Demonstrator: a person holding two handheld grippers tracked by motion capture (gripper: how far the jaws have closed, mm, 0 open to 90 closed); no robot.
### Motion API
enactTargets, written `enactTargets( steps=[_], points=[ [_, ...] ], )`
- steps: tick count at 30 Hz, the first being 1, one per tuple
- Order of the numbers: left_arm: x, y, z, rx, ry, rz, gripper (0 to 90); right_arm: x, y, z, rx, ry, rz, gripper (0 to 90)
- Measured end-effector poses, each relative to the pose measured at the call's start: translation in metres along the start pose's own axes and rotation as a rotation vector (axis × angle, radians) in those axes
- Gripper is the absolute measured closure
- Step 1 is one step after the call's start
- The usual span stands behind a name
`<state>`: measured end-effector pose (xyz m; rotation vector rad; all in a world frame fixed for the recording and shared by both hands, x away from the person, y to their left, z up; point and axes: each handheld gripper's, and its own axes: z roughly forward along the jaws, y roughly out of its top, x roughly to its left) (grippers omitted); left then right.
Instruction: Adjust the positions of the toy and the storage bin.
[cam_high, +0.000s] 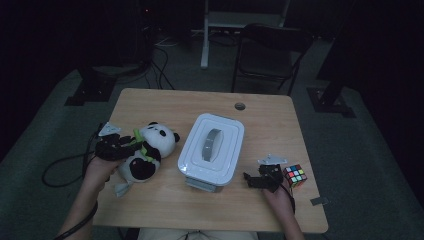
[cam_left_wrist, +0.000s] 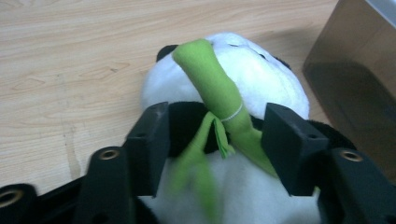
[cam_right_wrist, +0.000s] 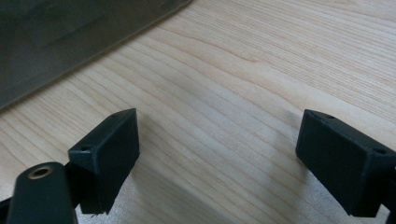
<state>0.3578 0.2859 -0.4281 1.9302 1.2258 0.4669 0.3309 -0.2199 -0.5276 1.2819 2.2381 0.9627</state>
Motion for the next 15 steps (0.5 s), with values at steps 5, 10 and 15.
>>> enactTargets(
  steps=[5, 10, 15],
  points=[
    [-0.0054, -0.0006, -0.0017, -0.018, 0.010, 0.029, 53.8, 0.0000, 0.0000, 0.0000, 0.000, 0.000, 0.000, 13.0],
    [-0.0103, 0.0006, -0.0047, -0.034, -0.006, 0.028, 46.4, 0.0000, 0.0000, 0.0000, 0.000, 0.000, 0.000, 13.0],
    [-0.0117, 0.0017, -0.0001, -0.029, 0.006, 0.023, 41.1, 0.0000, 0.0000, 0.0000, 0.000, 0.000, 0.000, 12.9]
  ],
)
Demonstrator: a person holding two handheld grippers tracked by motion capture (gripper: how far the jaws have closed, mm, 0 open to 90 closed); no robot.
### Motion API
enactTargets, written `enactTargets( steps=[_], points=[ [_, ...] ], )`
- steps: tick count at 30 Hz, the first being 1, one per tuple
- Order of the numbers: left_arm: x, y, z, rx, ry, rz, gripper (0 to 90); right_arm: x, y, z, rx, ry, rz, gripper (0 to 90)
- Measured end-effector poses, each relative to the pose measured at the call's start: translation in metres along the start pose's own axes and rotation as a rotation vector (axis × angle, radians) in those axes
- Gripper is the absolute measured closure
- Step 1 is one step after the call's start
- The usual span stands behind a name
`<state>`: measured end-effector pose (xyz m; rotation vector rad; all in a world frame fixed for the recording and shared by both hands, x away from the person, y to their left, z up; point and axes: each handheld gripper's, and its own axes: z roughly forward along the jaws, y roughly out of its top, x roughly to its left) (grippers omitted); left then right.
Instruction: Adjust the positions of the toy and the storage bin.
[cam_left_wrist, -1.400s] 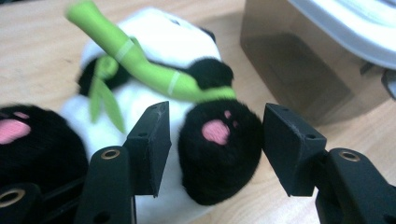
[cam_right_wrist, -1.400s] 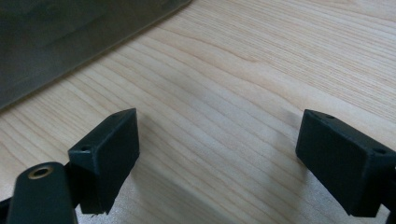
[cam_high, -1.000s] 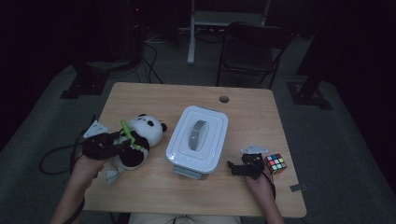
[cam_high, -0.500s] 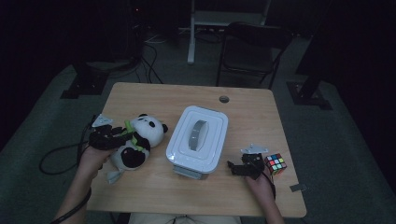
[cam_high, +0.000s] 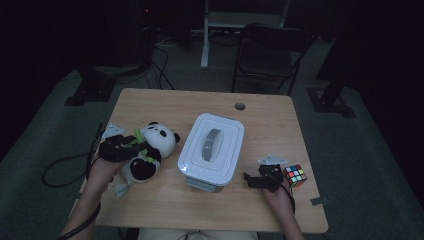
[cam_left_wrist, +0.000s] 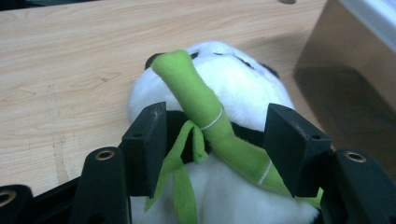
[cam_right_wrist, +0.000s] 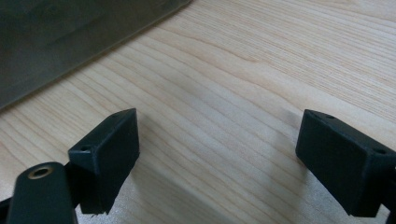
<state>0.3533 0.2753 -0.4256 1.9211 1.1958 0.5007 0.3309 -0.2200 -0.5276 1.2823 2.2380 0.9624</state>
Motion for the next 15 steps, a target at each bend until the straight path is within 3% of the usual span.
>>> enactTargets(
  steps=[2, 4, 8, 11, 15],
  points=[
    [-0.0013, -0.0007, 0.0074, 0.009, 0.050, 0.013, 42.1, 0.0000, 0.0000, 0.0000, 0.000, 0.000, 0.000, 12.9],
    [-0.0010, -0.0008, 0.0109, 0.011, 0.062, 0.022, 45.3, 0.0000, 0.0000, 0.0000, 0.000, 0.000, 0.000, 13.0],
    [0.0014, -0.0004, 0.0130, -0.004, 0.103, 0.018, 61.7, 0.0000, 0.0000, 0.0000, 0.000, 0.000, 0.000, 13.0],
    [0.0036, 0.0003, 0.0119, -0.020, 0.108, -0.007, 69.0, 0.0000, 0.0000, 0.0000, 0.000, 0.000, 0.000, 13.0],
    [0.0081, 0.0030, 0.0104, -0.041, 0.090, -0.041, 72.3, 0.0000, 0.0000, 0.0000, 0.000, 0.000, 0.000, 13.0]
  ],
)
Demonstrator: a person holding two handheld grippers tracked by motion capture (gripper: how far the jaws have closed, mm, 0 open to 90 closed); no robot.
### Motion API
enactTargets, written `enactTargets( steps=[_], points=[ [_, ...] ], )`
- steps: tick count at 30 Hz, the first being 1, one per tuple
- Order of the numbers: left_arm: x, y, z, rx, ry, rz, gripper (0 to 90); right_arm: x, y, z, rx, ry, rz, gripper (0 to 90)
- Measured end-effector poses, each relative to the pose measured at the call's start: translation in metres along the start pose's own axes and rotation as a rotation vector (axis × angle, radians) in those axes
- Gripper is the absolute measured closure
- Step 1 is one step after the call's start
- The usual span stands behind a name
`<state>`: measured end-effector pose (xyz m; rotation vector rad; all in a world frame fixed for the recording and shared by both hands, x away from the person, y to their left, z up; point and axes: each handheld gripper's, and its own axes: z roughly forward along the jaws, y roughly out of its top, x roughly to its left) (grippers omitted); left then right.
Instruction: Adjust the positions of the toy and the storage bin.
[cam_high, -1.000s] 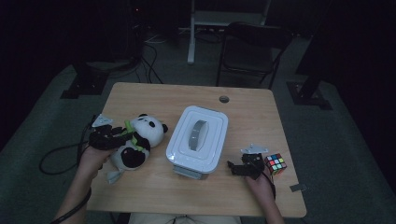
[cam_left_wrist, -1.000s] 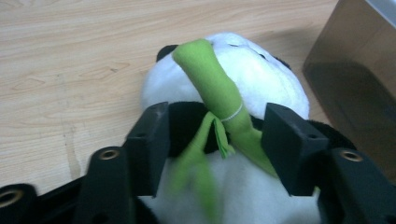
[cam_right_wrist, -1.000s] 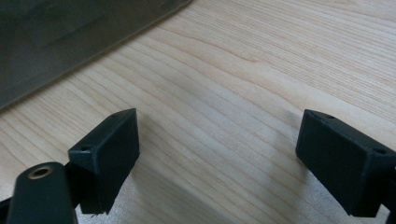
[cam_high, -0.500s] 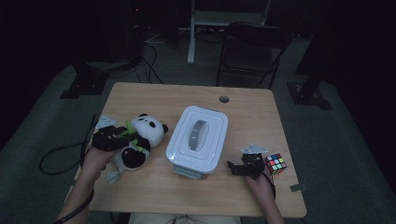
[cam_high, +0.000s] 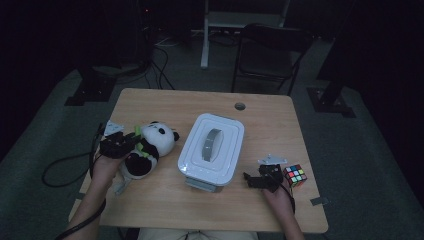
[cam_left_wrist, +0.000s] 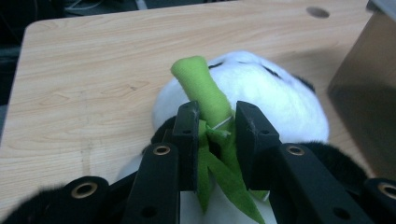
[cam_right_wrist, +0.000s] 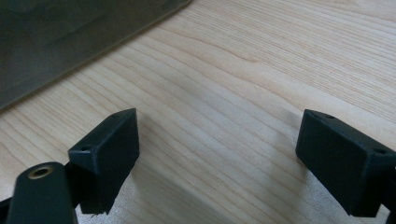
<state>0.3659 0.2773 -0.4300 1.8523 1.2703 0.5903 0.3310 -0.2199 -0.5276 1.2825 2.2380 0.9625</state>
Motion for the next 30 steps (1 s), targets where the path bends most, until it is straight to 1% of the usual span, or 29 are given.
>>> enactTargets(
  steps=[1, 2, 3, 4, 5, 7, 9, 10, 11, 12, 13, 14, 15, 16, 17, 18, 19, 20, 21, 22, 23, 24, 25, 26, 27, 28, 30],
  points=[
    [0.000, 0.000, 0.000, 0.000, 0.000, 0.000, 73.3, 0.000, 0.000, 0.000, 0.000, 0.000, 0.000, 13.0],
    [0.002, 0.003, -0.001, -0.024, -0.019, -0.021, 73.8, 0.000, 0.000, 0.000, 0.000, 0.000, 0.000, 13.0],
    [0.002, 0.003, -0.001, -0.024, -0.019, -0.021, 73.8, 0.000, 0.000, 0.000, 0.000, 0.000, 0.000, 13.0],
    [0.003, 0.008, -0.002, -0.034, -0.014, -0.028, 73.8, 0.000, 0.000, 0.000, 0.000, 0.000, 0.000, 13.0],
    [0.003, 0.011, -0.001, -0.039, -0.022, -0.029, 73.9, 0.000, 0.000, 0.000, 0.000, 0.000, 0.000, 13.0],
    [0.004, 0.016, -0.001, -0.051, -0.021, -0.032, 73.9, 0.000, 0.000, 0.000, 0.000, 0.000, 0.000, 13.0],
    [0.005, 0.018, 0.000, -0.052, -0.030, -0.027, 73.8, 0.000, 0.000, 0.000, 0.000, 0.000, 0.000, 13.0],
    [0.005, 0.021, 0.000, -0.066, -0.017, -0.020, 73.8, 0.000, 0.000, 0.000, 0.000, 0.000, 0.000, 13.0],
    [0.005, 0.021, 0.000, -0.066, -0.017, -0.020, 73.9, 0.000, 0.000, 0.000, 0.000, 0.000, 0.000, 13.0],
    [0.005, 0.026, 0.002, -0.079, -0.037, -0.009, 73.9, 0.000, 0.000, 0.000, 0.000, 0.000, 0.000, 13.0],
    [0.005, 0.028, 0.003, -0.091, -0.035, -0.011, 73.9, 0.000, 0.000, 0.000, 0.000, 0.000, 0.000, 13.0],
    [0.008, 0.034, 0.005, -0.104, -0.053, -0.011, 73.9, 0.000, 0.000, 0.000, 0.000, 0.000, 0.000, 13.0],
    [0.008, 0.034, 0.005, -0.104, -0.053, -0.011, 74.1, 0.000, 0.000, 0.000, 0.000, 0.000, 0.000, 13.0],
    [0.011, 0.037, 0.010, -0.109, -0.073, -0.038, 74.3, 0.000, 0.000, 0.000, 0.000, 0.000, 0.000, 13.0],
    [0.012, 0.038, 0.012, -0.118, -0.071, -0.048, 74.4, 0.000, 0.000, 0.000, 0.000, 0.000, 0.000, 13.0],
    [0.013, 0.038, 0.015, -0.109, -0.077, -0.057, 74.4, 0.000, 0.000, 0.000, 0.000, 0.000, 0.000, 13.0],
    [0.013, 0.038, 0.015, -0.109, -0.077, -0.057, 74.4, 0.000, 0.000, 0.000, 0.000, 0.000, 0.000, 13.0],
    [0.012, 0.036, 0.022, -0.082, -0.065, -0.049, 74.4, 0.000, 0.000, 0.000, 0.000, 0.000, 0.000, 13.0],
    [0.012, 0.034, 0.026, -0.061, -0.077, -0.053, 74.4, 0.000, 0.000, 0.000, 0.000, 0.000, 0.000, 13.0],
    [0.013, 0.032, 0.029, -0.054, -0.076, -0.057, 74.5, 0.000, 0.000, 0.000, 0.000, 0.000, 0.000, 13.0],
    [0.014, 0.030, 0.030, -0.055, -0.073, -0.063, 79.2, 0.000, 0.000, 0.000, 0.000, 0.000, 0.000, 13.0],
    [0.016, 0.028, 0.030, -0.050, -0.081, -0.068, 83.6, 0.000, 0.000, 0.000, 0.000, 0.000, 0.000, 13.0],
    [0.016, 0.028, 0.030, -0.050, -0.081, -0.068, 83.5, 0.000, 0.000, 0.000, 0.000, 0.000, 0.000, 13.0],
    [0.018, 0.027, 0.030, -0.042, -0.097, -0.073, 83.0, 0.000, 0.000, 0.000, 0.000, 0.000, 0.001, 13.0],
    [0.017, 0.027, 0.030, -0.032, -0.102, -0.057, 79.9, 0.000, 0.000, 0.000, 0.000, 0.000, 0.000, 13.0],
    [0.015, 0.026, 0.029, -0.033, -0.101, -0.047, 72.7, 0.000, 0.000, 0.000, 0.000, 0.000, 0.000, 13.0],
    [0.012, 0.027, 0.026, -0.029, -0.115, -0.019, 59.4, 0.000, 0.000, 0.000, 0.000, 0.000, 0.000, 13.0]
  ],
)
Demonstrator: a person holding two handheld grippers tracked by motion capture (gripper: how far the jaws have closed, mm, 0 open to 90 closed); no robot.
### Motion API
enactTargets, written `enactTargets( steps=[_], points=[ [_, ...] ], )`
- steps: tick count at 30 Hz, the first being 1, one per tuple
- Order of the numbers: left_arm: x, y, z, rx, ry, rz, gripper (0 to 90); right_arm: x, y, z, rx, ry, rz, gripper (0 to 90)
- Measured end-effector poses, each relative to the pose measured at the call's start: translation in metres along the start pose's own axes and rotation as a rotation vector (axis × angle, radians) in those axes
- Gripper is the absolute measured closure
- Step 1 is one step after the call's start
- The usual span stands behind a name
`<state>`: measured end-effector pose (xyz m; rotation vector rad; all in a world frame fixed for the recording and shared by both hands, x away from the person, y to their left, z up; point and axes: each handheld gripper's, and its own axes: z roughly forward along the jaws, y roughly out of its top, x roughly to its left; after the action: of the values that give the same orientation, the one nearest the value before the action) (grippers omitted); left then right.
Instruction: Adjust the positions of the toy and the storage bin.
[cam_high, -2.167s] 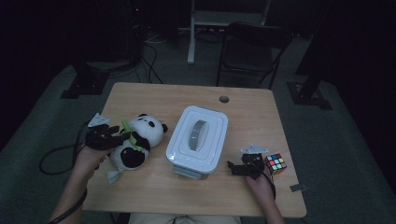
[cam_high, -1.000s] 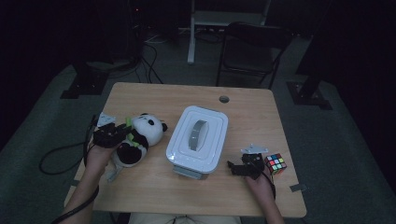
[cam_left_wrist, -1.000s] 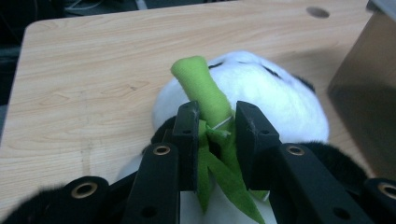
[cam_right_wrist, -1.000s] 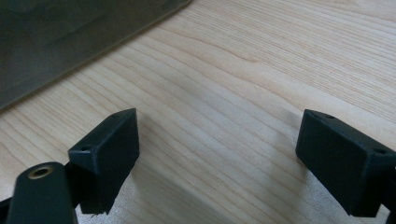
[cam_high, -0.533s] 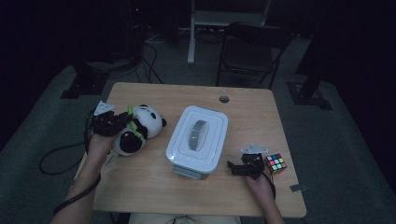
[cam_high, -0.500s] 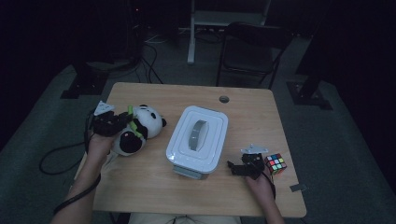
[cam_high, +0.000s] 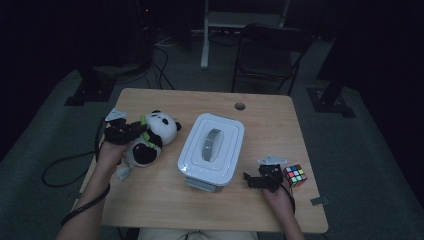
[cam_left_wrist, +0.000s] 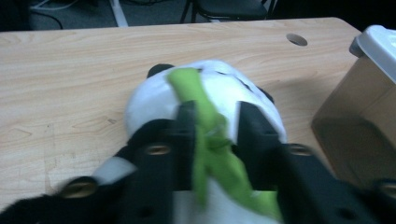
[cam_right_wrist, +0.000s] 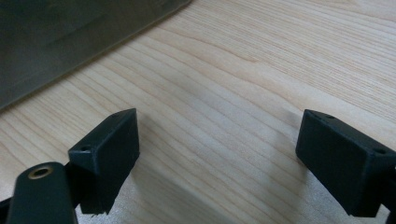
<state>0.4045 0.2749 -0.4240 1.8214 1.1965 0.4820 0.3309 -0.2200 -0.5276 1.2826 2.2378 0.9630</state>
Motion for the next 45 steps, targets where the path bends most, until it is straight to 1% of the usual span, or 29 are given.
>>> enactTargets(
  steps=[1, 3, 4, 5, 7, 8, 10, 12, 14, 15, 16, 17, 19, 20, 21, 22, 23, 24, 25, 29, 31, 32, 34, 35, 36, 38, 41, 44, 45],
  points=[
    [-0.002, 0.000, -0.002, -0.006, 0.013, 0.008, 52.8, 0.000, 0.000, 0.000, 0.000, 0.000, 0.000, 13.0],
    [-0.004, 0.000, -0.004, -0.014, 0.011, 0.013, 43.5, 0.000, 0.000, 0.000, 0.000, 0.000, 0.000, 13.0],
    [-0.006, 0.001, -0.006, -0.009, 0.006, 0.013, 36.4, 0.000, 0.000, 0.000, 0.000, 0.000, 0.000, 13.0],
    [-0.011, 0.001, -0.009, -0.010, -0.011, 0.012, 31.6, 0.000, 0.000, 0.000, 0.000, 0.000, 0.000, 13.0],
    [-0.019, 0.000, -0.010, 0.002, -0.043, 0.038, 25.0, 0.000, 0.000, 0.000, 0.001, 0.000, 0.000, 13.0],
    [-0.023, 0.000, -0.010, 0.014, -0.055, 0.059, 19.1, 0.000, 0.000, 0.000, 0.000, 0.000, 0.000, 13.0],
    [-0.031, -0.001, -0.011, 0.022, -0.072, 0.078, 16.6, 0.000, 0.000, 0.000, 0.000, 0.000, 0.000, 13.0],
    [-0.039, -0.001, -0.011, 0.041, -0.101, 0.091, 9.4, 0.000, 0.000, 0.000, 0.000, 0.000, 0.000, 13.0],
    [-0.047, -0.002, -0.010, 0.042, -0.109, 0.108, 9.4, 0.000, 0.000, 0.000, 0.000, 0.000, 0.000, 13.0],
    [-0.047, -0.002, -0.010, 0.042, -0.109, 0.108, 9.4, 0.000, 0.000, 0.000, 0.000, 0.000, 0.000, 13.0],
    [-0.053, -0.004, -0.009, 0.048, -0.120, 0.113, 9.3, 0.000, 0.000, 0.000, 0.000, 0.000, 0.000, 13.0],
    [-0.056, -0.004, -0.008, 0.049, -0.134, 0.113, 7.8, 0.000, 0.000, 0.000, 0.000, 0.000, 0.000, 13.0],
    [-0.063, -0.006, -0.006, 0.053, -0.137, 0.125, 3.8, 0.000, 0.000, 0.000, 0.000, 0.000, 0.000, 13.0],
    [-0.063, -0.006, -0.006, 0.053, -0.137, 0.125, 3.7, 0.000, 0.000, 0.000, 0.000, 0.000, 0.000, 13.0],
    [-0.066, -0.006, -0.005, 0.056, -0.149, 0.129, 3.7, 0.000, 0.000, 0.000, 0.000, 0.000, 0.000, 13.0],
    [-0.075, -0.008, -0.002, 0.052, -0.139, 0.160, 3.8, 0.000, 0.000, 0.000, 0.000, 0.000, 0.000, 13.0],
    [-0.075, -0.008, -0.002, 0.052, -0.139, 0.160, 4.2, 0.000, 0.000, 0.000, 0.000, 0.000, 0.000, 12.9],
    [-0.081, -0.010, 0.001, 0.060, -0.145, 0.175, 4.9, 0.000, 0.000, 0.000, 0.000, 0.000, 0.000, 12.9],
    [-0.083, -0.011, 0.003, 0.063, -0.145, 0.181, 4.9, 0.000, 0.000, 0.000, 0.000, 0.000, 0.000, 12.9],
    [-0.090, -0.013, 0.005, 0.058, -0.124, 0.209, 4.9, 0.000, 0.000, 0.000, 0.000, 0.000, -0.001, 12.8],
    [-0.098, -0.015, 0.005, 0.050, -0.098, 0.227, 4.9, 0.000, 0.000, 0.000, 0.000, 0.000, 0.001, 12.8],
    [-0.101, -0.015, 0.005, 0.047, -0.101, 0.233, 5.0, 0.000, 0.000, 0.000, 0.000, 0.000, 0.002, 12.9],
    [-0.101, -0.015, 0.005, 0.047, -0.101, 0.233, 5.1, 0.000, 0.000, 0.000, 0.000, 0.000, 0.002, 12.9],
    [-0.107, -0.015, 0.007, 0.055, -0.092, 0.248, 5.3, 0.000, 0.000, 0.000, 0.000, 0.000, 0.000, 12.9],
    [-0.108, -0.016, 0.008, 0.054, -0.076, 0.248, 6.0, 0.000, 0.000, 0.000, 0.000, 0.000, 0.000, 12.9],
    [-0.107, -0.018, 0.009, 0.054, -0.073, 0.224, 6.0, 0.000, 0.000, 0.000, 0.000, 0.000, 0.001, 12.9],
    [-0.109, -0.027, 0.008, 0.061, -0.042, 0.234, 6.0, 0.000, 0.000, 0.000, 0.000, 0.000, 0.001, 12.9],
    [-0.110, -0.036, 0.007, 0.070, -0.043, 0.232, 6.1, 0.000, 0.000, 0.000, 0.000, 0.000, 0.000, 12.9],
    [-0.111, -0.039, 0.007, 0.074, -0.034, 0.231, 6.1, 0.000, 0.000, 0.000, 0.000, 0.000, 0.000, 12.9]
  ],
)
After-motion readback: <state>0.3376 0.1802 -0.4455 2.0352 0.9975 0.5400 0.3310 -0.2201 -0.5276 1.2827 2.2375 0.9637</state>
